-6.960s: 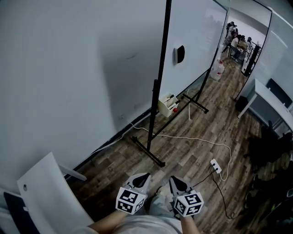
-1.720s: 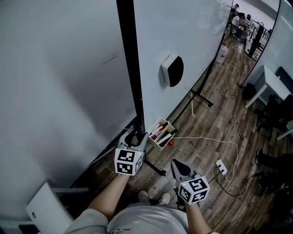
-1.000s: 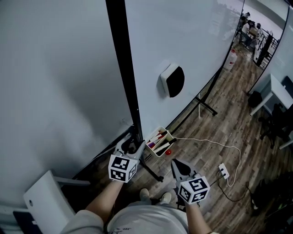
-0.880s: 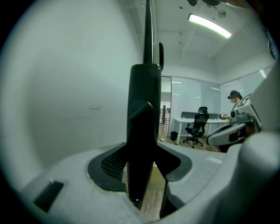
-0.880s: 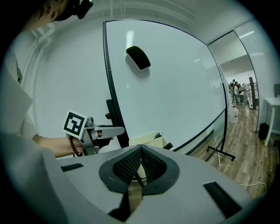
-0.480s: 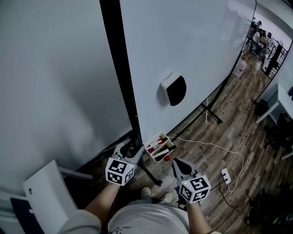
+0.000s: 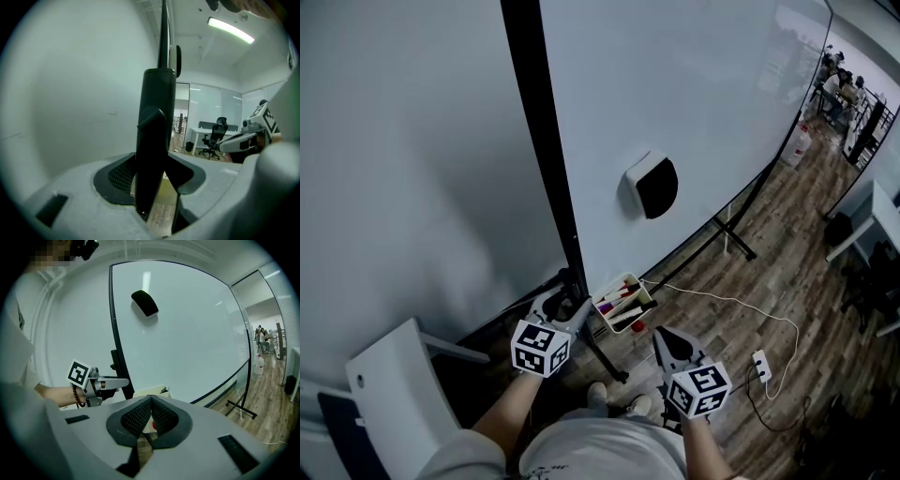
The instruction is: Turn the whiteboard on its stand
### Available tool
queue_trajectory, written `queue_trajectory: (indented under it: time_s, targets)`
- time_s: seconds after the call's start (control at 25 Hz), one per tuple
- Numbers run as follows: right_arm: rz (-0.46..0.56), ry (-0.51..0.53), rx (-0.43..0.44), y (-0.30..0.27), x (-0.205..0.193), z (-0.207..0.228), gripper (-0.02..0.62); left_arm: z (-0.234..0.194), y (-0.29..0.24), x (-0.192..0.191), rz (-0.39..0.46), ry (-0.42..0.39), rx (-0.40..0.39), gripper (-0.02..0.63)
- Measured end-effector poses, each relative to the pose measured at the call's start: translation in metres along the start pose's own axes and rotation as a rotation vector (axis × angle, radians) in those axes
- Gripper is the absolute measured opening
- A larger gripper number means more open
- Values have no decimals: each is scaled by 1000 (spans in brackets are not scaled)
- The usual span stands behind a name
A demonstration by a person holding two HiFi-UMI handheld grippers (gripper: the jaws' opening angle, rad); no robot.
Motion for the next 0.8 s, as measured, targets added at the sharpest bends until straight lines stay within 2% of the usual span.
queue_trajectory:
  time_s: [0.16, 0.32, 0.44, 0.6, 0.8]
  targets:
    - [-2, 1, 14, 2, -2, -1, -5, 5, 4, 0, -11, -37, 53, 201]
    - [-4, 2, 29, 2, -3, -4, -5, 9, 18, -4, -10, -5, 85, 201]
    - [-5, 5, 47, 0, -2, -6, -5, 16, 32, -6, -2, -16, 122, 194]
    - [-9, 5, 61, -1, -3, -6, -5, 29, 44, -6, 5, 14, 114, 76]
    - [-4, 3, 68, 3, -5, -6, -5, 63, 39, -3, 12, 19, 42, 11]
Point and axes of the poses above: the fingertips, and each gripper's own axes: y backward along the fingers, z to its right, x out of its top, the point moved 10 cm from there along y, backward along the fingers, and after that the axes turned 7 degrees about x, right-handed, at the moved point
